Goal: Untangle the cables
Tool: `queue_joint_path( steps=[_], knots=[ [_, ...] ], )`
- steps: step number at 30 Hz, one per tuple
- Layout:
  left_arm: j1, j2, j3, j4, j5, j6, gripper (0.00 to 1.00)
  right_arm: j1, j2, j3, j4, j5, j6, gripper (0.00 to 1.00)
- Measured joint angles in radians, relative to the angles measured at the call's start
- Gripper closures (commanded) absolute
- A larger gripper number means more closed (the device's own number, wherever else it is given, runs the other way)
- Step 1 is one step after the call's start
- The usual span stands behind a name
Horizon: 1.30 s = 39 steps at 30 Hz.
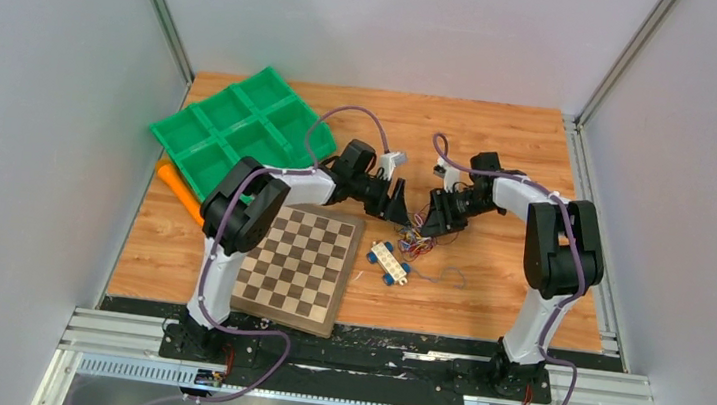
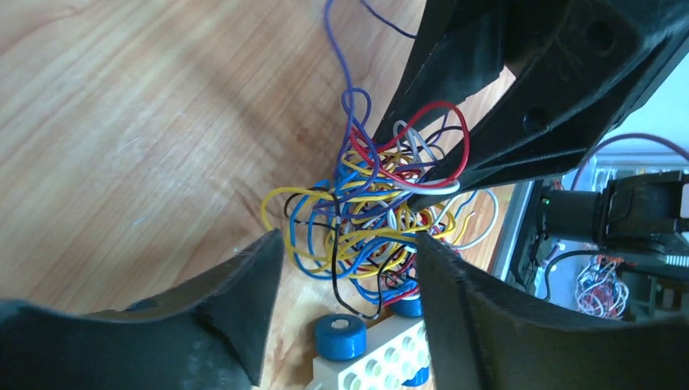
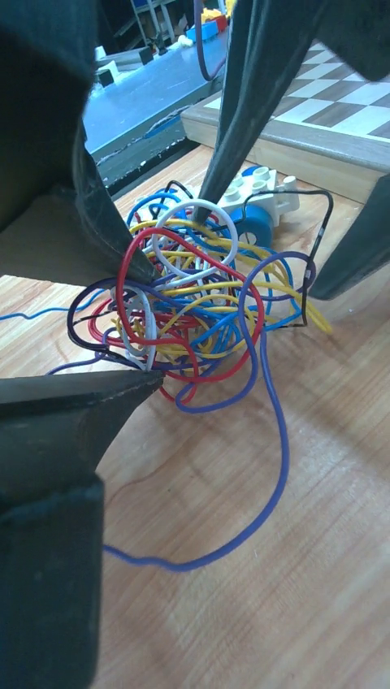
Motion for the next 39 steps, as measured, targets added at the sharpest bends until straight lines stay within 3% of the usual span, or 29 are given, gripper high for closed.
queue_joint_path(
  steps=[2,5,7,13,23,31,39],
  knots=[
    [-0.005,0.014,0.001,0.017,0.011,-0.023,0.54,0.0,0.0,0.0,0.007,0.001,0.005,0.71],
    [-0.009,0.023,0.001,0.046,0.045,-0.06,0.88,0.0,-0.002,0.0,0.017,0.016,0.011,0.82],
    [-0.009,0.023,0.002,0.08,0.08,-0.089,0.99,0.0,-0.002,0.0,0.023,0.04,0.014,0.88],
    [-0.007,-0.057,0.003,0.138,0.183,-0.143,1.0,-0.01,-0.02,-0.007,0.04,0.177,0.021,0.9],
    [0.021,-0.461,0.082,0.241,0.283,-0.274,1.0,-0.138,-0.049,0.002,0.067,0.352,-0.006,0.87],
    [0.146,-0.526,0.314,0.236,0.297,-0.326,1.0,-0.307,-0.031,0.03,0.076,0.423,-0.072,0.88],
    [0.206,-0.526,0.589,0.155,0.288,-0.285,1.0,-0.341,0.021,0.084,0.078,0.447,-0.111,0.98]
  ],
)
